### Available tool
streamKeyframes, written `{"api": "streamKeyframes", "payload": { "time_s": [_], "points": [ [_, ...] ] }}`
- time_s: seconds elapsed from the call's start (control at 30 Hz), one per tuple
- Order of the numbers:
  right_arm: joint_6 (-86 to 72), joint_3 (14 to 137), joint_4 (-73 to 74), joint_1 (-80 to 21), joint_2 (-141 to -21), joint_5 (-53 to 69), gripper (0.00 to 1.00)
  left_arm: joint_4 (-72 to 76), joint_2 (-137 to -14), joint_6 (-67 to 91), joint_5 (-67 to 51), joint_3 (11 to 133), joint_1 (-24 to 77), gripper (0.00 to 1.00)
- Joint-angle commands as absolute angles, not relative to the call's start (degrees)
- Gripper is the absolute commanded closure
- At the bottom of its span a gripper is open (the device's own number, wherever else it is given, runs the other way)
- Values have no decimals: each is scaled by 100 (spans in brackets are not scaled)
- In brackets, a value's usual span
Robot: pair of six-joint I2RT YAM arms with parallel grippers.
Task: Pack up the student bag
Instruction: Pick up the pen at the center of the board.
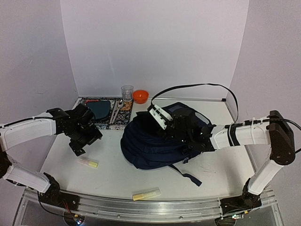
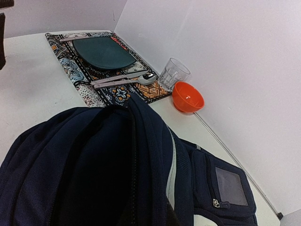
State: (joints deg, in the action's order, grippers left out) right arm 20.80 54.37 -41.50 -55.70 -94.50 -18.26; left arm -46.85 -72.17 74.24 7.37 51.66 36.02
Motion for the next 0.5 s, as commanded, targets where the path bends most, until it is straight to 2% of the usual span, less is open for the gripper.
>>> {"api": "streamKeyframes", "payload": {
  "time_s": [0.0,0.23,0.37,0.47],
  "points": [
    [1922,5519,-4681,-5600,-9153,-1643,100,-5231,-6936,8097,847,4622,3473,1],
    [1940,5465,-4681,-5599,-9111,-1541,100,-4964,-7332,8178,678,4401,3237,2],
    [1948,5427,-4684,-5599,-9097,-1484,100,-4721,-7739,8208,541,4436,3159,6],
    [1950,5414,-4680,-5599,-9097,-1447,100,-4394,-7990,8190,403,4361,3021,13]
  ]
}}
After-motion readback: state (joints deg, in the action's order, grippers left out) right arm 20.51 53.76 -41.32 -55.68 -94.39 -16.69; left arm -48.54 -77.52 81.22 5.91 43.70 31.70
